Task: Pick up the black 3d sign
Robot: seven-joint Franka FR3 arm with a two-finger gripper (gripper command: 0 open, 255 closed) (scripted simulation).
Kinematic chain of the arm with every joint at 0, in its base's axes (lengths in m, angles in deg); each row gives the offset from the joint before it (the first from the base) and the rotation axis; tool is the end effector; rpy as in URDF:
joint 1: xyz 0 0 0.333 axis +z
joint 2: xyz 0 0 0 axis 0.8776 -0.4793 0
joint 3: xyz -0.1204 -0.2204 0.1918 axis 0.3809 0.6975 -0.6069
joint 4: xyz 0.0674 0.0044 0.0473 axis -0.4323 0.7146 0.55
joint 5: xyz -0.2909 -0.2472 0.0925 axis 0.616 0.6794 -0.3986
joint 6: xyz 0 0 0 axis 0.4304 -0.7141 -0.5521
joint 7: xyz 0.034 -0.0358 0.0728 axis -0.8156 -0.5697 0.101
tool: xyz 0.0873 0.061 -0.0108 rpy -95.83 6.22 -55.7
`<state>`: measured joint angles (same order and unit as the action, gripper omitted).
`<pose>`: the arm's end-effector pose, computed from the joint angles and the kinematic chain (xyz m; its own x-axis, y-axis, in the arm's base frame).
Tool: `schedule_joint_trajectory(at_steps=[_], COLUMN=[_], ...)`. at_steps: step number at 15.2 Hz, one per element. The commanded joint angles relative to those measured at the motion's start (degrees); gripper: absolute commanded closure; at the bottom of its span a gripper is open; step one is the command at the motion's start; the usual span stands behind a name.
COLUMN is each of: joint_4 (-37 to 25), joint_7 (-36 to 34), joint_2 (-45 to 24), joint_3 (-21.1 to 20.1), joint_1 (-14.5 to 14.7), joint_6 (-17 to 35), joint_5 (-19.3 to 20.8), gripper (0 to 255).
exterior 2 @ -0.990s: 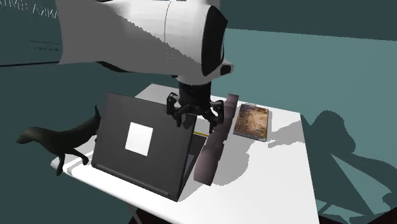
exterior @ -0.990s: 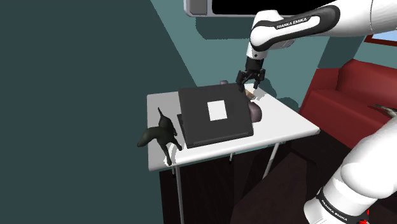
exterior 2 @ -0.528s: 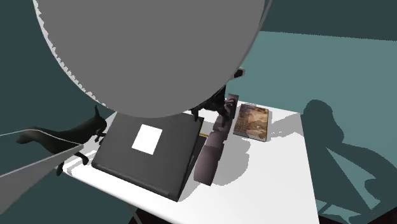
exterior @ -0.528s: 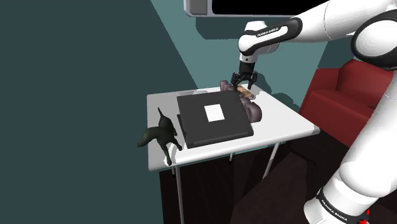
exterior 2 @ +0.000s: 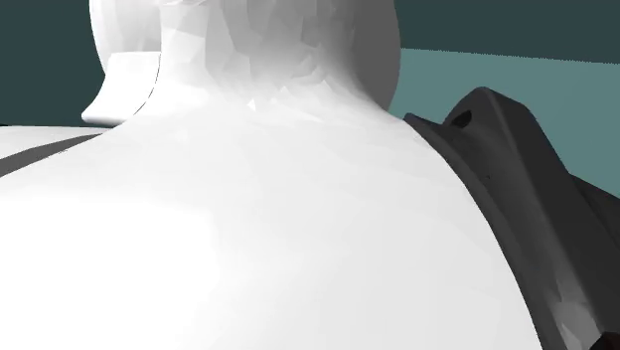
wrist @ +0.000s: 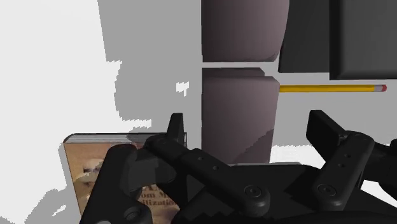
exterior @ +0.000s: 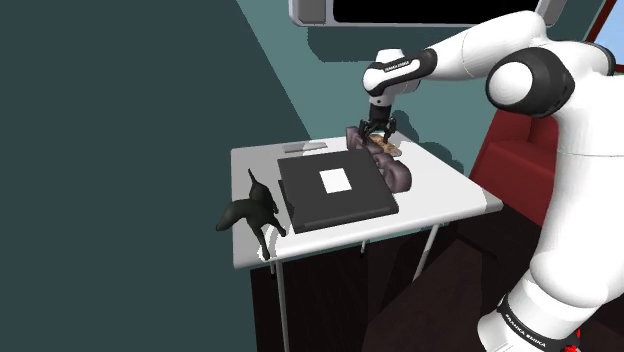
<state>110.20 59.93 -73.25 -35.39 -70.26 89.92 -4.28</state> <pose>0.6347 -0.1814 0.4208 0.9338 -0.3574 -0.0175 -0.3577 -0.9337 -0.0142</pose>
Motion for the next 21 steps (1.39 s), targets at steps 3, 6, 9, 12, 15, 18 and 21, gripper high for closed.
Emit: schedule_joint_trajectory(at_steps=[3,6,9,12,15,18,21], joint_4=[1.14,2.65,2.64,2.63,2.66,2.65,1.42], joint_7=[0.24,0.39,0.37,0.39,0.4,0.39,0.26], joint_2=[-1.35,-2.23,-2.25,-2.26,-2.26,-2.23,-1.47], joint_3=[-0.02,-0.1,-0.11,-0.1,-0.1,-0.1,-0.03], joint_1=[-0.17,-0.19,-0.18,-0.2,-0.2,-0.19,-0.17], joint_6=[2.44,4.82,4.82,4.82,4.85,4.82,2.84], joint_5=[-0.26,-0.45,-0.45,-0.46,-0.46,-0.45,-0.29], gripper=[0,0,255,255,255,255,255])
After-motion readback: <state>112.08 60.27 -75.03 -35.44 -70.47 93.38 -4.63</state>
